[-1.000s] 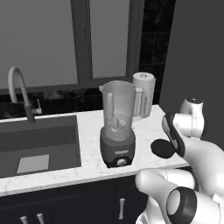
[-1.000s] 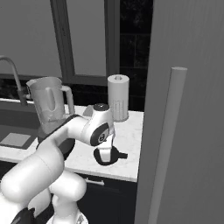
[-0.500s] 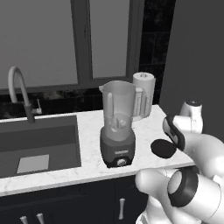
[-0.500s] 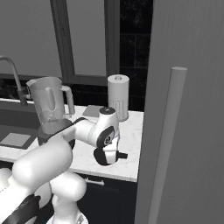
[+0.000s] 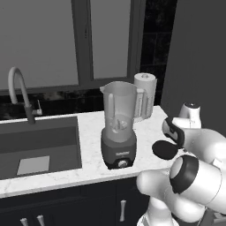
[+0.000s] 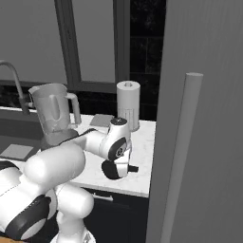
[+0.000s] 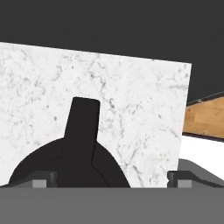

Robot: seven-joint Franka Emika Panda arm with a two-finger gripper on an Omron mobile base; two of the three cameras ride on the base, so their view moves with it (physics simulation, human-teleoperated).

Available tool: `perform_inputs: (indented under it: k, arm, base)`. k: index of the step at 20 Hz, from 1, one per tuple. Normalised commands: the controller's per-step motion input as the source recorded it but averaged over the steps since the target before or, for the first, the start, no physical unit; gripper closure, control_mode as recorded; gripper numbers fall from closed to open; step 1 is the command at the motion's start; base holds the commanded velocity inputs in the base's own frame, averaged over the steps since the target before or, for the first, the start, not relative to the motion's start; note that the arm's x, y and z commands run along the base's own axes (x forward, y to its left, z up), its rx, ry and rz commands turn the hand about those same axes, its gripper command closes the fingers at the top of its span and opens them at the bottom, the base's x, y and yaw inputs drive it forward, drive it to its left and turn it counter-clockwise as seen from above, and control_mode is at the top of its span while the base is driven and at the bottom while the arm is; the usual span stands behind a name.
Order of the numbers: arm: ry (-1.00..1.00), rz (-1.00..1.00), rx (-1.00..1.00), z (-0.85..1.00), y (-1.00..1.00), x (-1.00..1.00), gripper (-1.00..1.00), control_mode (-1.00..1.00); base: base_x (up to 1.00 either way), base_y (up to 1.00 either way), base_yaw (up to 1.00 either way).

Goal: Close the lid blender by securely placing the lid on top.

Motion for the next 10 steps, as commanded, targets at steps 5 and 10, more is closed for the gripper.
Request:
perform_inputs:
  k: [5, 10]
  arm:
    - [0.00, 0.00, 0.00, -0.18, -0.06, 0.14, -1.00, -1.00]
    - [0.00, 0.00, 0.00, -0.19, -0.05, 0.13, -1.00, -1.00]
  base:
    - [0.00, 0.00, 0.00]
    - [0.00, 0.00, 0.00]
